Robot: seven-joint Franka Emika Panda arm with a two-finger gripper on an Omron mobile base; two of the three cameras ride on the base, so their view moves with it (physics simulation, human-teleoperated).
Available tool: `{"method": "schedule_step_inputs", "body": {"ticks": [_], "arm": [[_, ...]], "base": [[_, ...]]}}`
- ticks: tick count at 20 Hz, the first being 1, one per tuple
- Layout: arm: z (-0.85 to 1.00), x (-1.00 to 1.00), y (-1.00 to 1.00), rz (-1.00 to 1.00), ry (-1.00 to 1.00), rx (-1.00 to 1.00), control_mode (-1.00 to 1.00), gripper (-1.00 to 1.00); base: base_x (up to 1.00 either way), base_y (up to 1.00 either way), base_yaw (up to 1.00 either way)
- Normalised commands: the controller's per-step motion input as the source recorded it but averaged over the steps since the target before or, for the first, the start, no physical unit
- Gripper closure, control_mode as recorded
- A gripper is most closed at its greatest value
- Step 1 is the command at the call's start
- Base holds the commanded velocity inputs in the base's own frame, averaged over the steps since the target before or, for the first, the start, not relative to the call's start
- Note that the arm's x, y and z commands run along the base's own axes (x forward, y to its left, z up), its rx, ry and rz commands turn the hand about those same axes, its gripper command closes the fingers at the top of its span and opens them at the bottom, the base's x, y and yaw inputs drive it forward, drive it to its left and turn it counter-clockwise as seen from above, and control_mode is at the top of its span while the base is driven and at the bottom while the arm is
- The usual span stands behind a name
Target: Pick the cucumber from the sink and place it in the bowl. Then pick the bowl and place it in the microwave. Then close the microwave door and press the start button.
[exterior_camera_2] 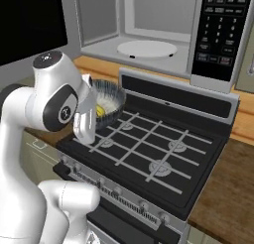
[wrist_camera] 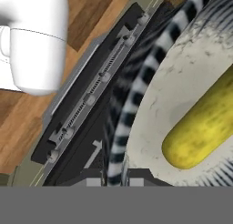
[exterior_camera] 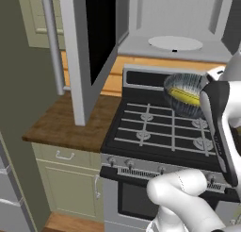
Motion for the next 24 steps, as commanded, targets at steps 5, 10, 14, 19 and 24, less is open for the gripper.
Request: {"method": "schedule_step_inputs", "body": {"ticks": [5,10,14,19,24], "arm": [[0.27,0.00,0.00,0.00,-0.16,0.01,-1.00,1.00],[0.47,0.00,-0.02,0.00,-0.20,0.01,-1.00,1.00],[0.58,0.14,0.00,-0.01,0.00,0.00,-1.00,1.00],[0.64,0.17,-0.01,-0.08,0.00,0.00,-1.00,1.00],[0.30,0.54,0.00,-0.14,-0.03,0.00,-1.00,1.00]], "base": [[0.00,0.00,0.00],[0.00,0.00,0.00],[0.00,0.00,0.00],[0.00,0.00,0.00],[0.00,0.00,0.00]]}}
